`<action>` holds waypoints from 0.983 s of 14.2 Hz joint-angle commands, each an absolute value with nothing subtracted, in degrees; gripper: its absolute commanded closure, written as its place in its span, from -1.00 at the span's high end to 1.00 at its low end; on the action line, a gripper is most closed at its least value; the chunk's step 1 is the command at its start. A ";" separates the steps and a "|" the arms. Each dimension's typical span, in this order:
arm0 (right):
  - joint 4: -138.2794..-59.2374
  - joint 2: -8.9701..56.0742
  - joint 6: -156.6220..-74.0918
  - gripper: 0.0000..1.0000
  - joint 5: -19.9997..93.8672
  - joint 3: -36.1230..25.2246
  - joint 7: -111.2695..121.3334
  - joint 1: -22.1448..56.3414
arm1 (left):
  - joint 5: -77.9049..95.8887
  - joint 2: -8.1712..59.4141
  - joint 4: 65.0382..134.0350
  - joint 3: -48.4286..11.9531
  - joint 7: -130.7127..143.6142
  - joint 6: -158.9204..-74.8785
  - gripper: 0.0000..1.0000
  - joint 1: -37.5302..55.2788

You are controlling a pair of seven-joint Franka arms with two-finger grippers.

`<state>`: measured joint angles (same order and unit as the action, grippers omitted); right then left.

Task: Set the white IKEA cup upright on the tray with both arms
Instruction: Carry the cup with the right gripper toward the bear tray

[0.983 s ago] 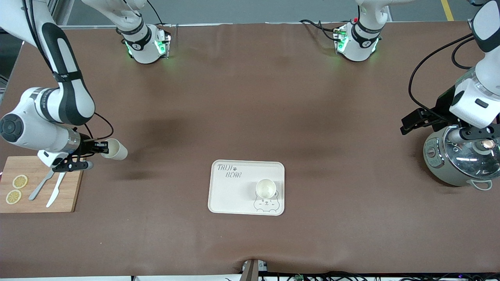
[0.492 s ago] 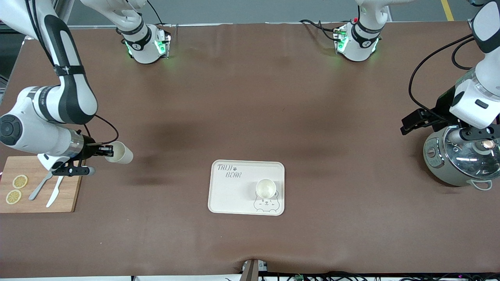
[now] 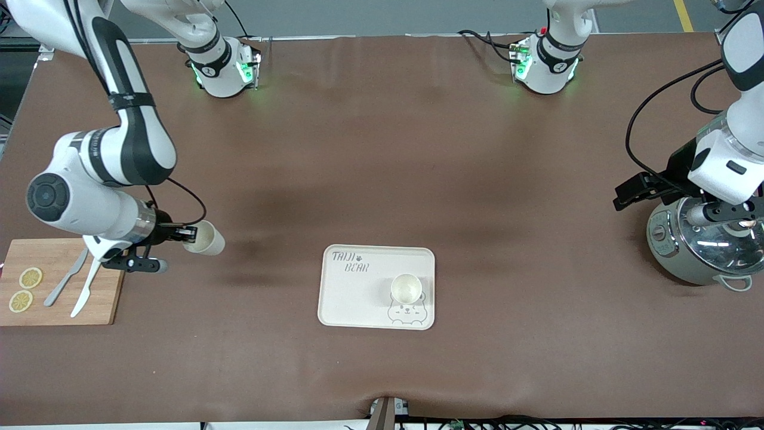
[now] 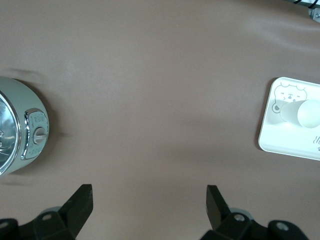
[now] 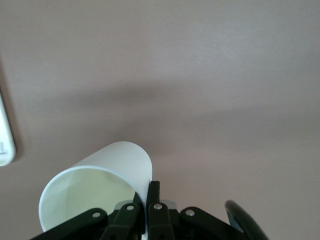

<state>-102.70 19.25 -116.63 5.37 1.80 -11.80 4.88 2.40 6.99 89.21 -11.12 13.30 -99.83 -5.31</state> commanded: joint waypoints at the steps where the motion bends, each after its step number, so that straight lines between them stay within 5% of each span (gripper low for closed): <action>1: -98.01 22.41 -115.66 -1.00 5.80 1.49 -19.57 9.13 | 3.16 6.94 89.65 -11.25 12.04 -100.46 1.00 -6.42; 14: -88.07 31.98 -116.63 -1.00 9.49 1.41 -42.17 21.08 | 3.16 7.21 89.56 -11.25 11.87 -100.72 1.00 -7.29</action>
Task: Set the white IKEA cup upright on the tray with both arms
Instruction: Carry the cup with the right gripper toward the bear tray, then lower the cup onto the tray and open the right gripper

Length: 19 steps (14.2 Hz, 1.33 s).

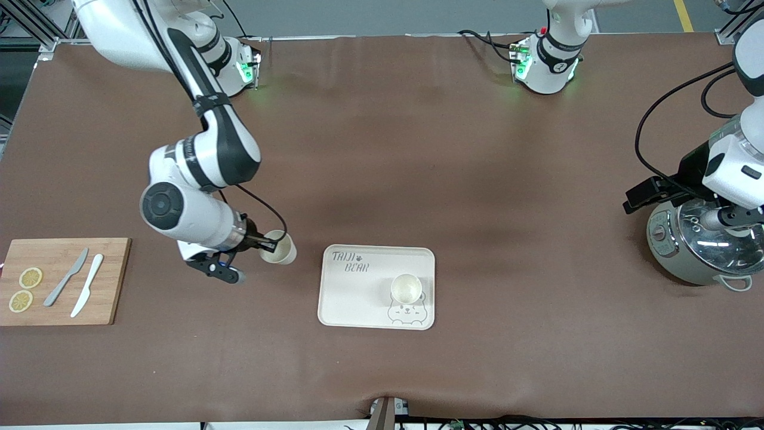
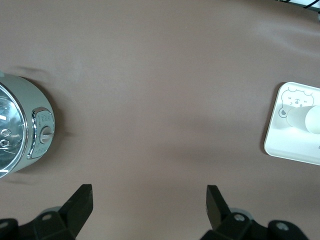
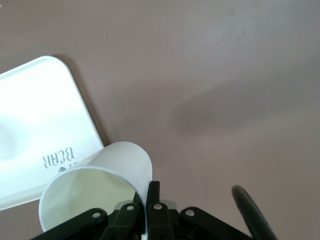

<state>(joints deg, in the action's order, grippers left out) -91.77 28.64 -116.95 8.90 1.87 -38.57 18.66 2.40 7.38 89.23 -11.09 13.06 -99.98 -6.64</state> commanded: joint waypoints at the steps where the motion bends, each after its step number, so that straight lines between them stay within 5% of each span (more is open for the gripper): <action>1: -86.50 33.38 -116.89 -1.00 9.49 1.41 -43.93 21.79 | 3.16 7.21 89.56 -11.25 11.87 -100.81 1.00 -7.29; 5: -81.13 38.75 -118.12 -1.00 9.40 1.41 -50.44 25.30 | 2.99 7.21 89.56 -11.25 11.78 -101.07 1.00 -7.29; 19: -80.95 44.21 -128.76 -1.00 9.40 1.41 -56.60 28.92 | 2.20 8.09 89.38 -11.78 11.87 -101.60 1.00 -6.42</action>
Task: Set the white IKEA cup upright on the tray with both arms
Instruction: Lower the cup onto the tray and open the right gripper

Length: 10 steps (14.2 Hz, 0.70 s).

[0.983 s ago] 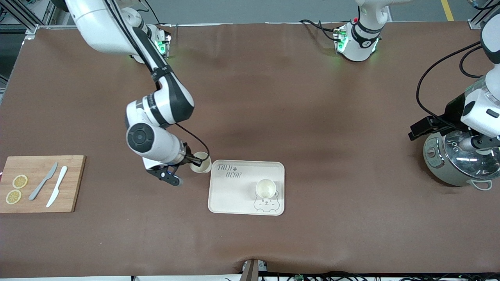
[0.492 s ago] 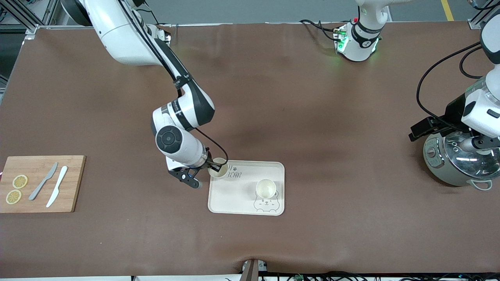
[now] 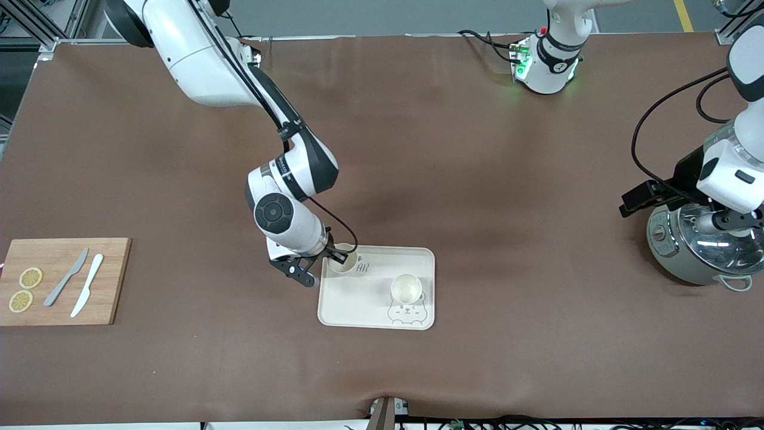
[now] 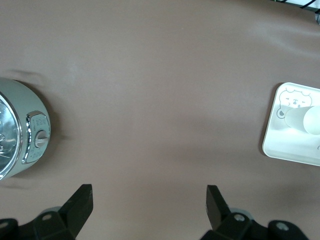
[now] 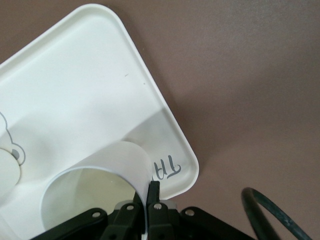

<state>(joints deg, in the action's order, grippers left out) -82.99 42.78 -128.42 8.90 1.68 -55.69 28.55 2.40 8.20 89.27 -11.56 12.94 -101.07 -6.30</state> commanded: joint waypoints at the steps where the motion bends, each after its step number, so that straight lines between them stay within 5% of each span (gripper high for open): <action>1: -80.95 44.73 -129.19 -1.00 9.23 1.32 -56.60 29.00 | 2.11 8.00 89.12 -11.86 11.87 -101.51 1.00 -6.68; 9: -80.95 46.05 -131.31 -1.00 9.23 1.23 -56.51 29.27 | 2.02 9.84 88.24 -11.78 11.95 -102.21 1.00 -6.59; 10: -80.95 46.05 -131.31 -0.37 9.32 1.23 -56.51 29.18 | 2.02 9.84 88.24 -11.69 11.95 -102.39 1.00 -6.59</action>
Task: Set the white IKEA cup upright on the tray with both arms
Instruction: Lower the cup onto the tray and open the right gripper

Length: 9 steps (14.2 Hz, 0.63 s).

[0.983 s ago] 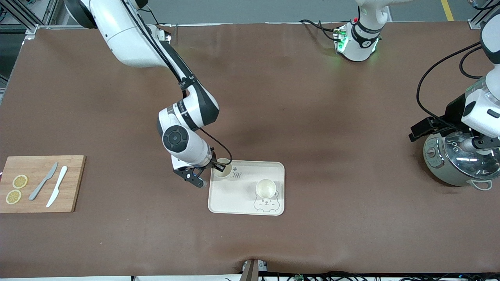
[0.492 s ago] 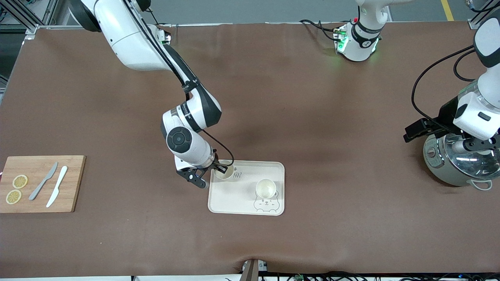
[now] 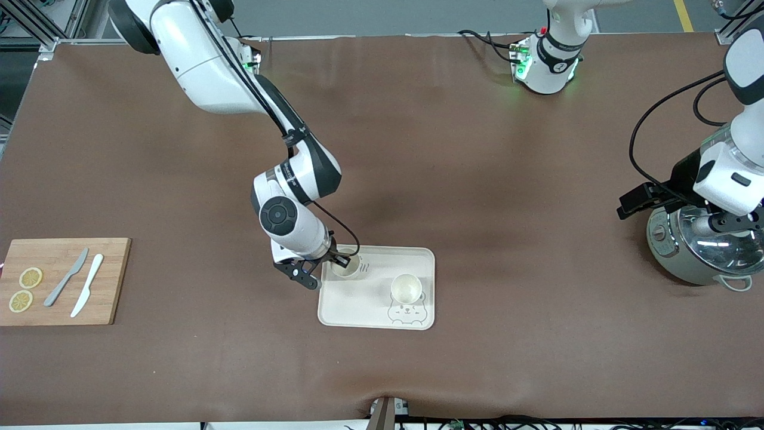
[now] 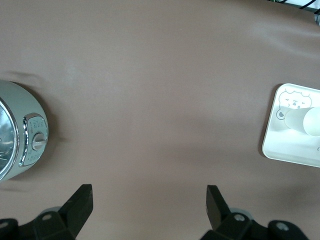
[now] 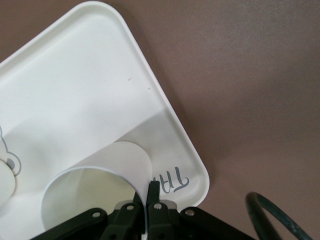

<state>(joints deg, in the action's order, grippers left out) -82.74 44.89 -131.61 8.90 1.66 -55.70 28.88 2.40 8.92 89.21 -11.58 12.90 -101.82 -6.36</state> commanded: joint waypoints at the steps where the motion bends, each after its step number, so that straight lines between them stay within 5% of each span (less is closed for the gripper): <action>1: -80.86 45.88 -130.70 0.02 9.40 1.23 -56.25 28.74 | 2.02 9.84 88.16 -11.69 11.95 -102.39 1.00 -6.59; 2: -80.86 45.62 -130.35 0.10 9.49 1.23 -56.16 28.48 | 1.93 9.84 88.24 -11.69 11.95 -102.48 1.00 -6.59; 3: -80.77 45.44 -130.08 0.76 9.49 1.23 -56.16 28.56 | 1.67 9.84 88.24 -11.69 11.87 -102.48 1.00 -6.59; 4: -80.68 45.27 -129.30 1.00 8.88 1.23 -55.55 28.91 | 0.80 9.84 88.24 -11.78 11.87 -102.57 1.00 -6.42; 9: -75.34 44.74 -120.00 1.00 8.88 1.14 -55.11 28.30 | 0.70 9.84 88.15 -11.78 11.95 -102.66 1.00 -6.76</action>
